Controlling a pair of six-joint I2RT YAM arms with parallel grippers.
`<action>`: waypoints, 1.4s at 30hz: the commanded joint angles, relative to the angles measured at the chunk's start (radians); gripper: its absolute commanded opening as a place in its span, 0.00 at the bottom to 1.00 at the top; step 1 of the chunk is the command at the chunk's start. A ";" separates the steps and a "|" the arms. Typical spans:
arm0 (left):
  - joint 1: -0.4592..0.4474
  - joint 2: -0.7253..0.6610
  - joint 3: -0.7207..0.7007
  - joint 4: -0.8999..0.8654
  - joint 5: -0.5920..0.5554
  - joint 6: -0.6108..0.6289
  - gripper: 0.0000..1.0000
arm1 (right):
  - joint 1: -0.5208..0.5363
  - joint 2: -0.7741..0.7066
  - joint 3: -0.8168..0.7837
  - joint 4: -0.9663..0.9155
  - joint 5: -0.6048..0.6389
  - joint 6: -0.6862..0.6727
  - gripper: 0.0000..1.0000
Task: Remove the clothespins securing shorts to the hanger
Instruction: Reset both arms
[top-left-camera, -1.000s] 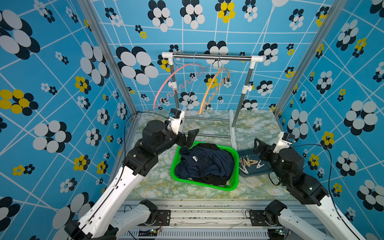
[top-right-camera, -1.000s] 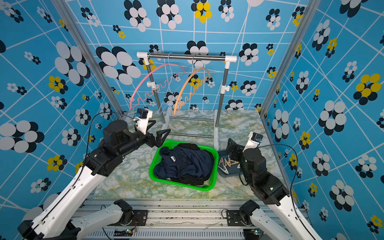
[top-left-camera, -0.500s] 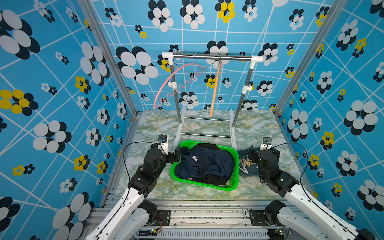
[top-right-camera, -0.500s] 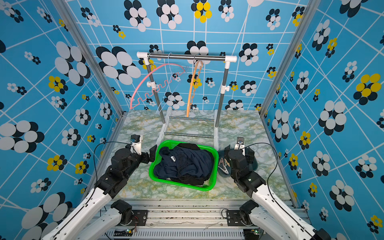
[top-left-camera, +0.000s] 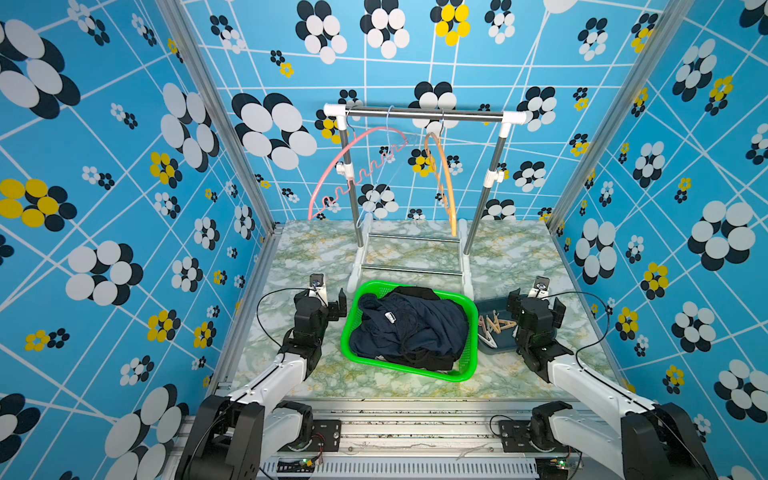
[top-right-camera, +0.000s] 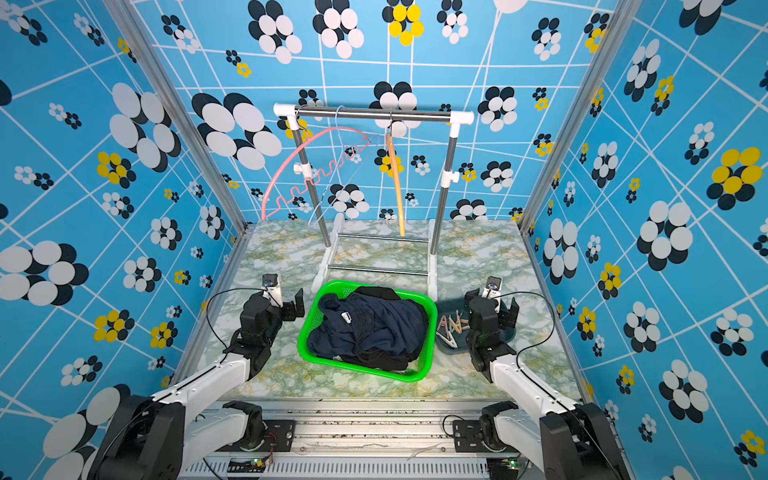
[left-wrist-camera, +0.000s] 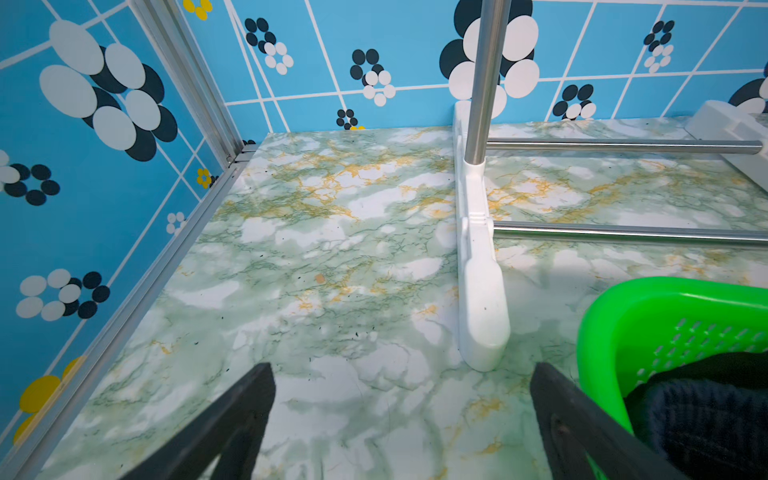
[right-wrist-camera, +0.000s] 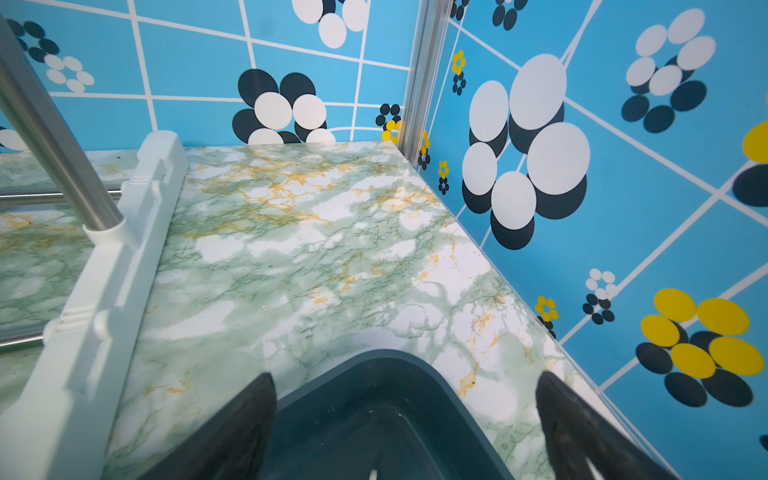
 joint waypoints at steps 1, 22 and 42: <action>0.027 0.039 -0.012 0.116 0.052 0.057 0.99 | -0.027 0.051 -0.034 0.202 -0.100 -0.001 0.99; 0.213 0.387 -0.040 0.476 0.362 -0.010 0.99 | -0.074 0.197 -0.084 0.435 -0.208 -0.034 0.99; 0.230 0.401 0.036 0.357 0.520 0.032 0.99 | -0.137 0.419 -0.093 0.633 -0.356 -0.022 0.99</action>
